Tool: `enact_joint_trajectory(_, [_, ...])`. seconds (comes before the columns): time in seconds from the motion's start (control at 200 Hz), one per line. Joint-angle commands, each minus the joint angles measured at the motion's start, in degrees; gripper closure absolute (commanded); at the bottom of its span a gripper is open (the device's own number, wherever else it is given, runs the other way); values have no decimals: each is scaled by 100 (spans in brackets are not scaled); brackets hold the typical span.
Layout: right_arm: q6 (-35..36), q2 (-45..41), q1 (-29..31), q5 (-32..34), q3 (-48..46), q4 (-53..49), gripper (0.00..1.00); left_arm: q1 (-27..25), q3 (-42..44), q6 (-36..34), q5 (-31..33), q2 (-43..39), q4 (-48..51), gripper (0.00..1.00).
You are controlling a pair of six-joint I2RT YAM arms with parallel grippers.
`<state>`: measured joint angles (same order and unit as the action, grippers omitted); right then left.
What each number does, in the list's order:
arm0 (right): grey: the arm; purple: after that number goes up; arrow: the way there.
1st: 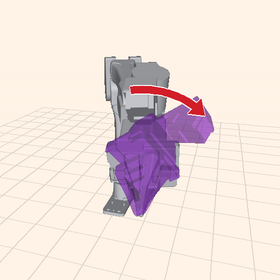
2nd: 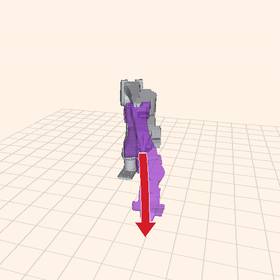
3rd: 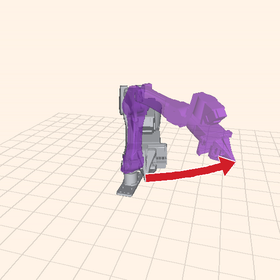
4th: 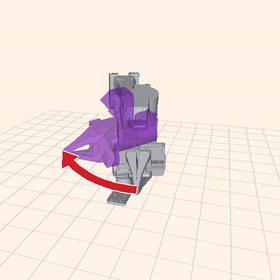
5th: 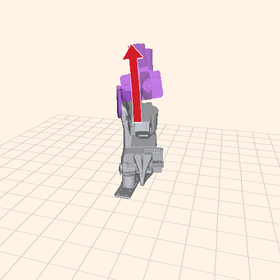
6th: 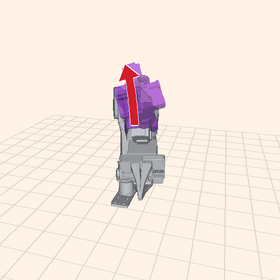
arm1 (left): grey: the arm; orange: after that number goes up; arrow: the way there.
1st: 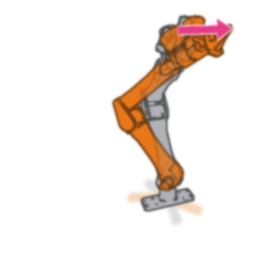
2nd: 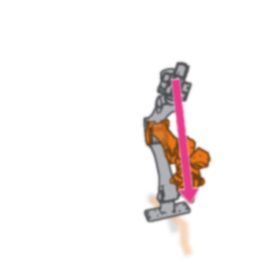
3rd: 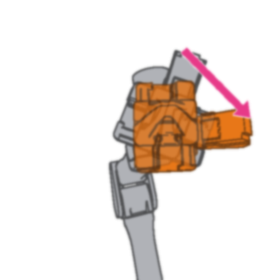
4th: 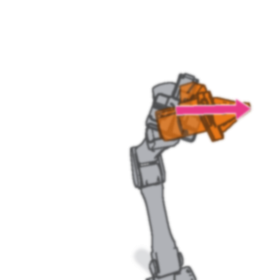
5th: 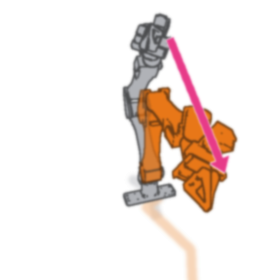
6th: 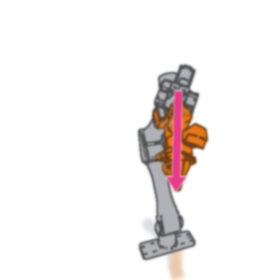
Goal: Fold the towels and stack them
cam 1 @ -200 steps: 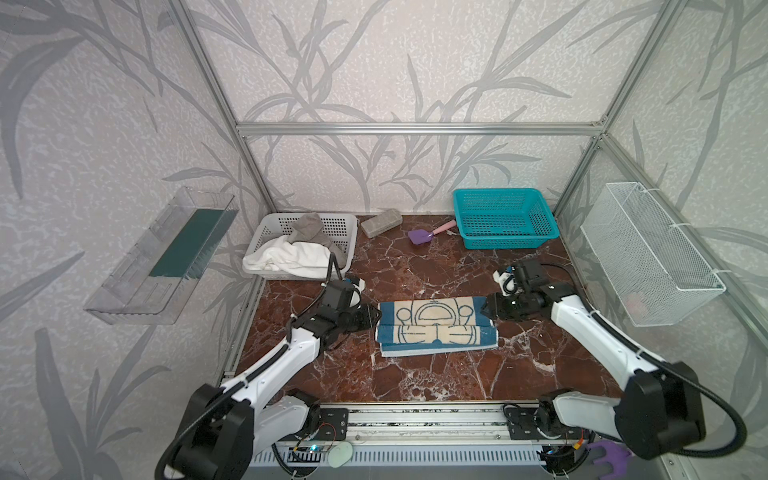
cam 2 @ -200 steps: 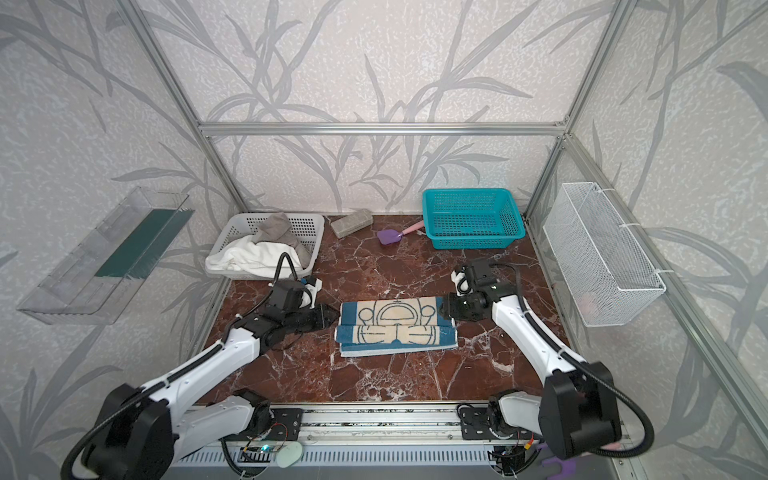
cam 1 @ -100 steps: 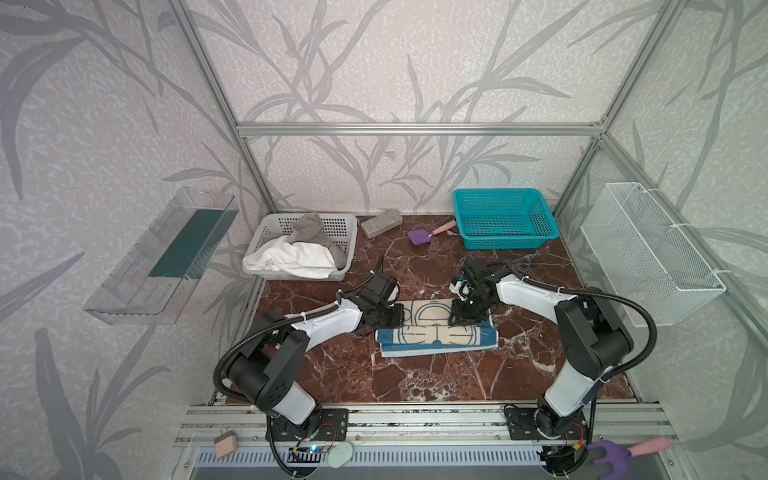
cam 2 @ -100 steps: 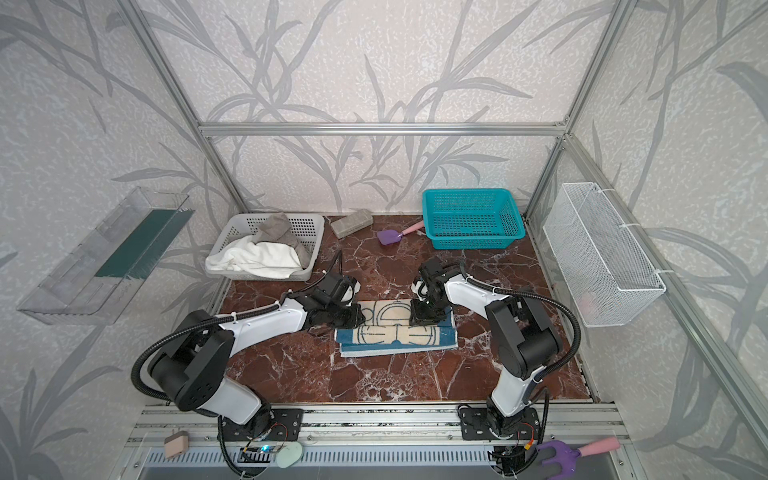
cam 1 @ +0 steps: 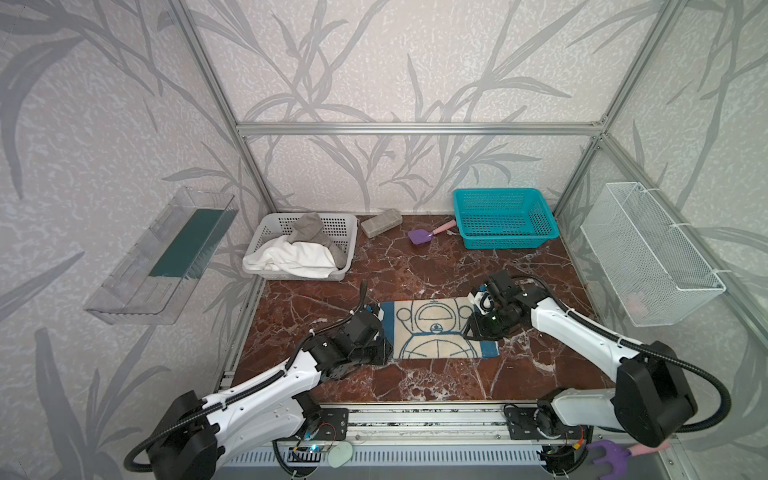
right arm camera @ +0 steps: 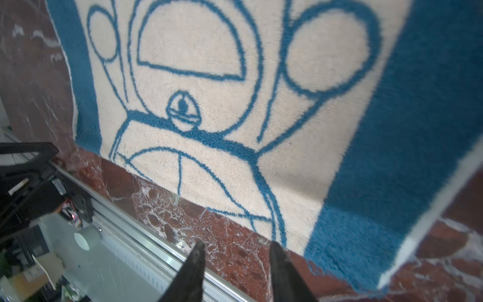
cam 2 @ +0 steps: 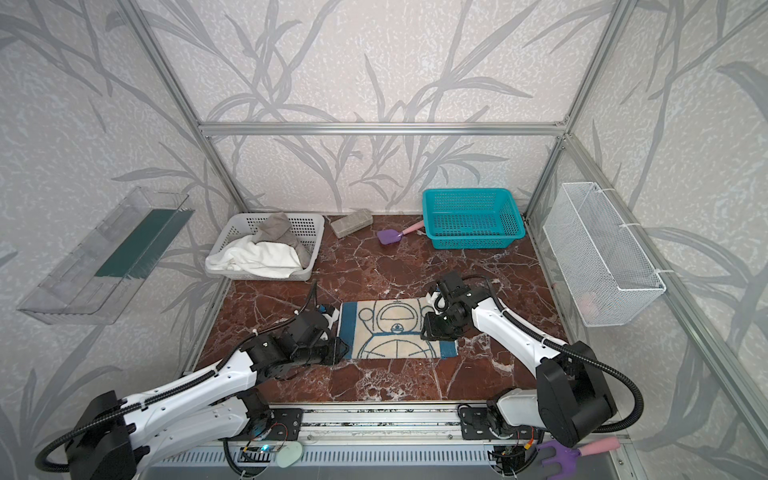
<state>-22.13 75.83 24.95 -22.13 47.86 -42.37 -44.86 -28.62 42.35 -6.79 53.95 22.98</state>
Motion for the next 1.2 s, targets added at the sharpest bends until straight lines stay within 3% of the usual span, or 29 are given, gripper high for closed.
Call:
enact_joint_trajectory(0.0, [-185,-299,-490,423,-228,-597,49,243,64,471,82,-16,391,53])
enact_joint_trajectory(0.12, [-263,-725,-1118,425,-656,-606,47,537,167,794,-596,288,39,49])
enact_joint_trajectory(0.245, [-406,-999,-1170,666,-933,-231,45,682,236,947,-815,484,-365,48])
enact_joint_trajectory(0.545, [-154,-178,-1168,466,-892,175,48,899,111,695,-1028,757,-434,56])
enact_joint_trajectory(0.675, [-119,-112,-1294,415,-799,662,31,716,-480,122,-723,970,29,60])
enact_joint_trajectory(0.83, [225,486,-1571,79,-356,669,28,126,-1520,-341,-510,2027,34,61])
enact_joint_trajectory(1.06, [490,1672,-1634,-139,36,929,29,-537,-3391,-561,-1098,4343,-368,66])
enact_joint_trajectory(1.195, [406,1894,-1634,-533,-49,1162,31,-638,-3642,-426,-1063,4753,-363,68])
